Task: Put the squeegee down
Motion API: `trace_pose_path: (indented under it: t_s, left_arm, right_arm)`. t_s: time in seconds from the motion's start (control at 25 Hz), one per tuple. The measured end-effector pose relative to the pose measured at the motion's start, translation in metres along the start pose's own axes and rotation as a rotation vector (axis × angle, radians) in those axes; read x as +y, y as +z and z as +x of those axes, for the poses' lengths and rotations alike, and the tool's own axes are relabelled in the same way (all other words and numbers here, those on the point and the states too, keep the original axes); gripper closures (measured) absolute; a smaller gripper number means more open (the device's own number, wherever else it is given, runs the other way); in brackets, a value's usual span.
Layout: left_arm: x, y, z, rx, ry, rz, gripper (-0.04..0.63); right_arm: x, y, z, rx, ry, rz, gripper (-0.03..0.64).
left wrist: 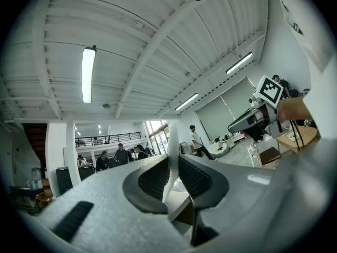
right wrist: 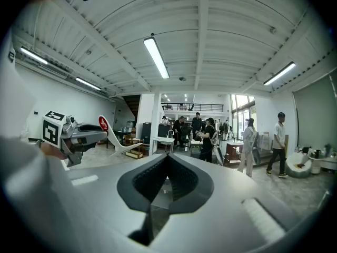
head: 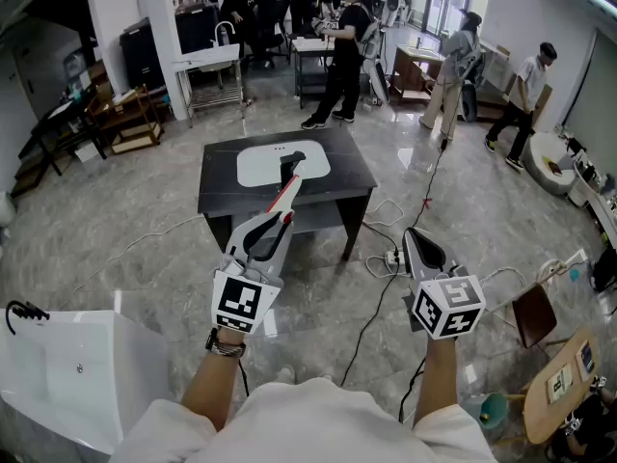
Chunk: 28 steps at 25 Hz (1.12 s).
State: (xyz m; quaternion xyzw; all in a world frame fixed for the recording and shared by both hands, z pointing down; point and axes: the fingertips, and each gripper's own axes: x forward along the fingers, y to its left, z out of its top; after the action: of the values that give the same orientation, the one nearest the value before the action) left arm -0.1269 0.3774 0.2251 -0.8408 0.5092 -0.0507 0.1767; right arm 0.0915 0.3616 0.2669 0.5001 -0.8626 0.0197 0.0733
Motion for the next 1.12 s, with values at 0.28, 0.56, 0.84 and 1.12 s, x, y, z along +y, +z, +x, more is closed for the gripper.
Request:
trace_pose_path:
  t_s: [0.28, 0.56, 0.84, 1.12]
  left_arm:
    - [-0.004, -0.008, 0.02, 0.007, 0.002, -0.004, 0.528]
    - [-0.007, -0.025, 0.047, 0.012, 0.01, -0.019, 0.528]
    - [-0.006, -0.041, 0.079, 0.035, 0.01, -0.018, 0.528]
    - [0.017, -0.068, 0.135, 0.056, -0.01, -0.044, 0.528]
  right_arm:
    - [-0.009, 0.024, 0.004, -0.054, 0.005, -0.001, 0.611]
    - [-0.031, 0.018, 0.021, -0.095, 0.056, 0.053, 0.611]
    - [-0.057, 0.002, 0.053, -0.054, 0.08, 0.07, 0.612]
    - [-0.087, -0.001, 0.1, -0.024, 0.072, 0.077, 0.611]
